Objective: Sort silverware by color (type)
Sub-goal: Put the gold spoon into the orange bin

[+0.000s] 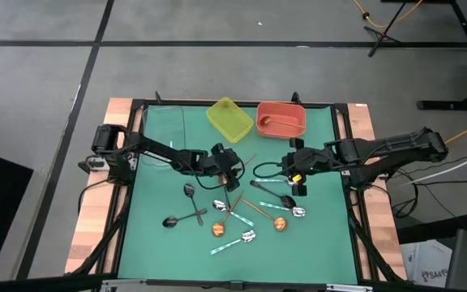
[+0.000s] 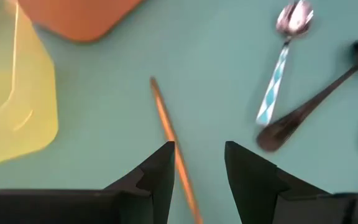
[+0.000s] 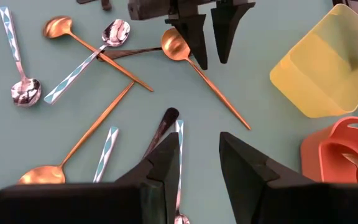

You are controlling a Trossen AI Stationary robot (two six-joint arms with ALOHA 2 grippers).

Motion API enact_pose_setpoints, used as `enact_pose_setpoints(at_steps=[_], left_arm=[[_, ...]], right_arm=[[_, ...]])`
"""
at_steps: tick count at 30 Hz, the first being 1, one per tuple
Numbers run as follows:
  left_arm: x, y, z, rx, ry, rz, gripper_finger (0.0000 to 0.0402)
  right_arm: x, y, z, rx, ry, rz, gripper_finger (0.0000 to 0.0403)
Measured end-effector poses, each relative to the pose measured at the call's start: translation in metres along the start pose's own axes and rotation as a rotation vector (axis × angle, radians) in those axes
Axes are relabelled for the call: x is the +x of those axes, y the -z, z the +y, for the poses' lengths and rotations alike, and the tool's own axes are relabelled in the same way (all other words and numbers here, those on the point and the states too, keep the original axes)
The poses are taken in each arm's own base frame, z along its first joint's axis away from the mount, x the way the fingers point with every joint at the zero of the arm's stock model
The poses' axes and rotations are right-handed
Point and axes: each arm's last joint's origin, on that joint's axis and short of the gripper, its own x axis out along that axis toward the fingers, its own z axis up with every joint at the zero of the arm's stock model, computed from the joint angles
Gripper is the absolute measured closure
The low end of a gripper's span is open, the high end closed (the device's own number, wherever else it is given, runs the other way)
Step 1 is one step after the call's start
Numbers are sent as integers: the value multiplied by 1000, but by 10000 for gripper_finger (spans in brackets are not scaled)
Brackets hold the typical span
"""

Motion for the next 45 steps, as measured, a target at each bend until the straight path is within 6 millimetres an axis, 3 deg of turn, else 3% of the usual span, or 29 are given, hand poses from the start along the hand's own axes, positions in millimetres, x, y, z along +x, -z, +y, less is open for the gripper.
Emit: enact_pose_setpoints(at_steps=[24, 37, 45], left_arm=[[0, 5, 4, 15, -21, 54, 266], [35, 31, 9, 24, -45, 140, 266], [37, 35, 9, 30, -38, 161, 266]], right_arm=[[0, 0, 0, 0, 0, 0, 299], [0, 0, 0, 0, 1, -2, 299], [0, 0, 0, 0, 0, -2, 299]])
